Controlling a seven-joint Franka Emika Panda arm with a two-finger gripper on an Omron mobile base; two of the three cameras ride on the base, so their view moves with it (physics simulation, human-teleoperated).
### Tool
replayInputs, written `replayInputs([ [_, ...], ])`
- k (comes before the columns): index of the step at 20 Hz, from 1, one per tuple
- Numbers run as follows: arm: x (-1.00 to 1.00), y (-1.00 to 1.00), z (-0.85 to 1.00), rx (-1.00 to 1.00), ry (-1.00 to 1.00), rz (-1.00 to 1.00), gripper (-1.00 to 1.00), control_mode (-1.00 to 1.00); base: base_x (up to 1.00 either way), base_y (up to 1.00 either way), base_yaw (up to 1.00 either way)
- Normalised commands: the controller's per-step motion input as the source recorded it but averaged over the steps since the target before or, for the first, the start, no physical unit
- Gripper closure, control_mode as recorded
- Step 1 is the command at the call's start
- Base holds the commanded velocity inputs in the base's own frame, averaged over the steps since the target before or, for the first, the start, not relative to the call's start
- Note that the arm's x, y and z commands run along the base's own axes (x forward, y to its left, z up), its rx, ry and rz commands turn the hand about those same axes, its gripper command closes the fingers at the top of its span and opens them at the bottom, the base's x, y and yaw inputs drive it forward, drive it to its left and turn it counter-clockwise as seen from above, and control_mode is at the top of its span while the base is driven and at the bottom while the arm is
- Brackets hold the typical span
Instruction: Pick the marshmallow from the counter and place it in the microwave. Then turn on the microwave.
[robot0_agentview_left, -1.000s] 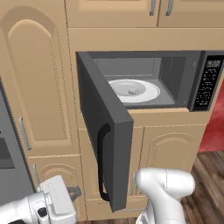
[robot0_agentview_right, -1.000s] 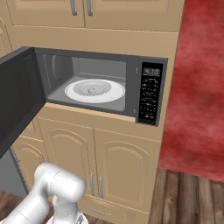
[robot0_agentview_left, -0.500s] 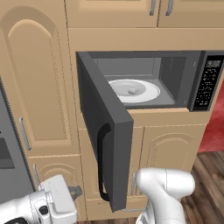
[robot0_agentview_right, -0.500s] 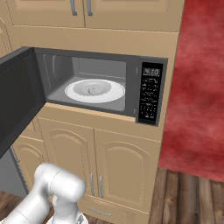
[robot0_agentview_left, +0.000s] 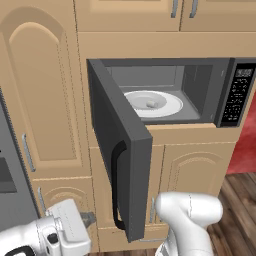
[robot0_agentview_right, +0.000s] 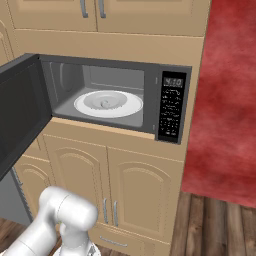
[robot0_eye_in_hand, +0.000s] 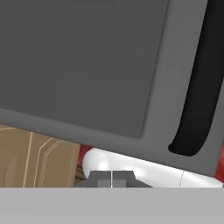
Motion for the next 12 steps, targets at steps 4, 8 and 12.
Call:
replayInputs([
  [4, 0.0, -0.08, 0.0, 0.02, 0.03, 0.0, 1.0, -1.0, 0.0, 0.0, 0.0],
  [8, 0.0, -0.08, 0.0, 0.02, 0.03, 0.0, 1.0, -1.0, 0.0, 0.0, 0.0],
  [12, 0.0, -0.08, 0.0, 0.02, 0.05, 0.0, 1.0, -1.0, 0.0, 0.0, 0.0],
])
